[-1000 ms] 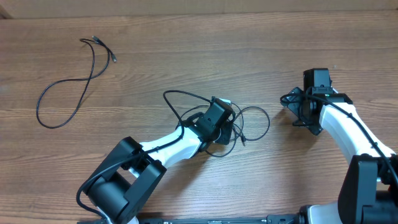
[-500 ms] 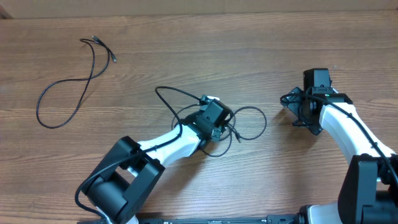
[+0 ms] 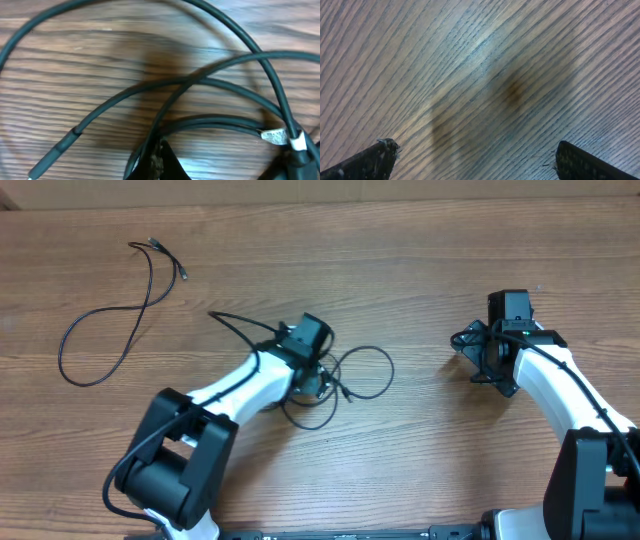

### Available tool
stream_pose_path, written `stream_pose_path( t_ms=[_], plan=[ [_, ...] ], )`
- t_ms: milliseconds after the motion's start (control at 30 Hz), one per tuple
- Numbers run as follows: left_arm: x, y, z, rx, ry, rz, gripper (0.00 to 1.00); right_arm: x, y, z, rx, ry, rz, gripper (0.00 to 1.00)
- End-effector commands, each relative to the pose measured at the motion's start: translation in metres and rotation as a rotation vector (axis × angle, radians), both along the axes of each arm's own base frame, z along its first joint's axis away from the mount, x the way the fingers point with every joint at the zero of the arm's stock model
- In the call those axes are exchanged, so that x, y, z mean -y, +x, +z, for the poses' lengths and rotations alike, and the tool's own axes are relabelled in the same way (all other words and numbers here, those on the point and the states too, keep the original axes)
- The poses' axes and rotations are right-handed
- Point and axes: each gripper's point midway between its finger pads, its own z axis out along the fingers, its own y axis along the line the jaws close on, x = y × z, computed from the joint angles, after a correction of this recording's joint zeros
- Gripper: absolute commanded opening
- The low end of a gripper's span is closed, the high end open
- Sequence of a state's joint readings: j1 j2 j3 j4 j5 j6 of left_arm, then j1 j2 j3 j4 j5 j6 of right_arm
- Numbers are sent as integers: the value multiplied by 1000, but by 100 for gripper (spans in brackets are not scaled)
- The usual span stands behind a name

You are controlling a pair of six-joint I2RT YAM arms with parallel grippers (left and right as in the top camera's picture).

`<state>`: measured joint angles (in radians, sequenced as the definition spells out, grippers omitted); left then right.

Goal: Untangle cables
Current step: 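Drag the cable bundle left with the left gripper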

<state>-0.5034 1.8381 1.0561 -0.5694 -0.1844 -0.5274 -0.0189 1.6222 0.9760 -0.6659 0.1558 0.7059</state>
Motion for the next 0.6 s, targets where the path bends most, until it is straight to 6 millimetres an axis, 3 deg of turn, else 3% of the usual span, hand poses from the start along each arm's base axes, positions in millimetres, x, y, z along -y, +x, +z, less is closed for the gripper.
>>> stream_pose_path(
  t_ms=[0, 133, 267, 433, 567],
  plan=[
    [-39, -8, 0, -83, 29, 112, 4, 1, 2, 6, 20, -3, 4, 100],
    [-84, -22, 1, -166, 128, 173, 8, 1, 2, 6, 20, -3, 4, 100],
    [-105, -28, 9, -231, 136, 230, 4, 1, 2, 6, 20, -3, 4, 100],
    [-86, -18, 30, -271, 11, 145, 4, 1, 2, 6, 20, -3, 4, 100],
    [-45, -8, 50, -270, -150, 41, 4, 1, 2, 6, 21, -3, 4, 100]
  ],
)
